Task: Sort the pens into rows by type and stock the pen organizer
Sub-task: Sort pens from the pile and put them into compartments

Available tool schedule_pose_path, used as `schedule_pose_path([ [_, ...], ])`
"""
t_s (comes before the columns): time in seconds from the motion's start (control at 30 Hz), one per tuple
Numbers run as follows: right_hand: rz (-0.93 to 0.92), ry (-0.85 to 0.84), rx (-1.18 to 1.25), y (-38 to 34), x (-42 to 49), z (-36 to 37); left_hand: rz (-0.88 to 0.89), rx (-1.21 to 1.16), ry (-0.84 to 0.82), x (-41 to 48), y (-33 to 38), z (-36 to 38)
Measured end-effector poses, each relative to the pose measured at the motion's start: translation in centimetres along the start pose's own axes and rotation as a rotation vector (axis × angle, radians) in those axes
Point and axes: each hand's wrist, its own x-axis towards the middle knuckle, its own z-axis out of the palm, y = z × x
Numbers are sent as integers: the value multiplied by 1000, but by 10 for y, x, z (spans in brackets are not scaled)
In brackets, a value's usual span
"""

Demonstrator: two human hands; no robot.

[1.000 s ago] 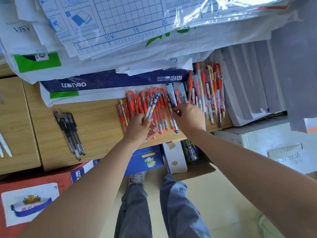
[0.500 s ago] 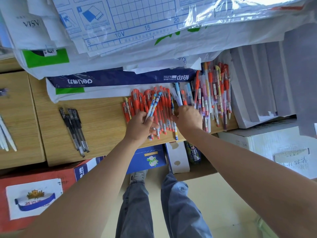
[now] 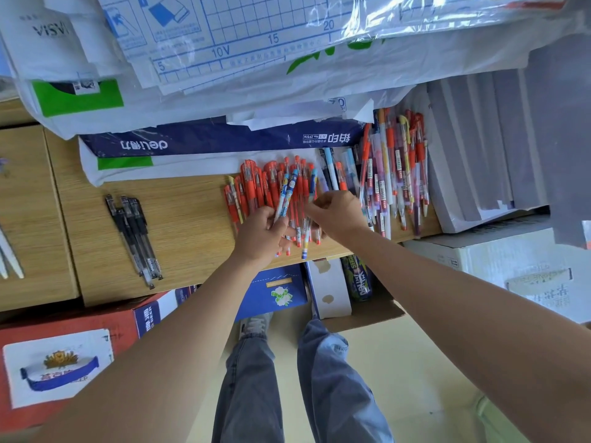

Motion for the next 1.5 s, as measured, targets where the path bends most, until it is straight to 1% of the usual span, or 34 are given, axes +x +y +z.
schedule_pose_path([
  [0.1,38,-152,309,-10,-6,-6,34,2,-10,-4,4,6],
  [0.17,62,-195,389,-12,-7,-8,59,37,1,-8,8,7],
  [0.27,63,-192,431,-9,-9,-10,17,-132,-46,-15,12,8],
  [0.33,15,-98,324,-3,-10,-10,-5,-172,-37,-18,13,7],
  [0.4,-36,40,105,6,-9,-9,-13,-175,-19,-20,11,6],
  [0.43,-40,51,29,9,-10,-9,-21,-177,-9,-21,9,5],
  [0.47,-35,14,-16,11,-10,-8,-30,-181,4,-22,8,5],
  [0.53,-53,-75,-44,15,-13,-5,-38,-173,40,-23,6,4],
  [0.57,-82,-57,-60,16,-15,-3,-28,-157,54,-25,5,4],
  [0.63,-131,107,-113,19,-17,-4,-2,-121,65,-27,1,5],
  [0.7,-127,258,-204,26,-18,-9,6,-110,73,-29,-1,8],
  [0.73,-112,268,-261,31,-17,-10,3,-114,82,-30,-2,10],
  [0.8,-118,176,-337,36,-19,-11,6,-114,100,-30,-2,14],
  [0.87,-163,80,-312,35,-20,-6,15,-100,111,-29,-4,18],
  [0.97,-221,55,-240,33,-20,2,14,-105,133,-26,-6,21],
  [1.0,-240,79,-228,34,-20,2,14,-109,142,-25,-6,22],
  [1.07,-283,223,-253,40,-17,-1,20,-115,154,-24,-5,23],
  [1.13,-251,360,-322,46,-14,-8,24,-118,151,-23,-4,25],
  [1.17,-227,361,-347,48,-14,-11,24,-119,145,-23,-3,25],
  [1.27,-254,204,-374,46,-16,-11,22,-120,131,-22,0,28],
  [1.33,-279,152,-356,42,-17,-7,24,-125,133,-22,3,30],
  [1.4,-289,169,-314,40,-17,-8,23,-134,132,-22,6,30],
  [1.5,-295,296,-289,44,-9,-22,18,-131,133,-19,10,31],
])
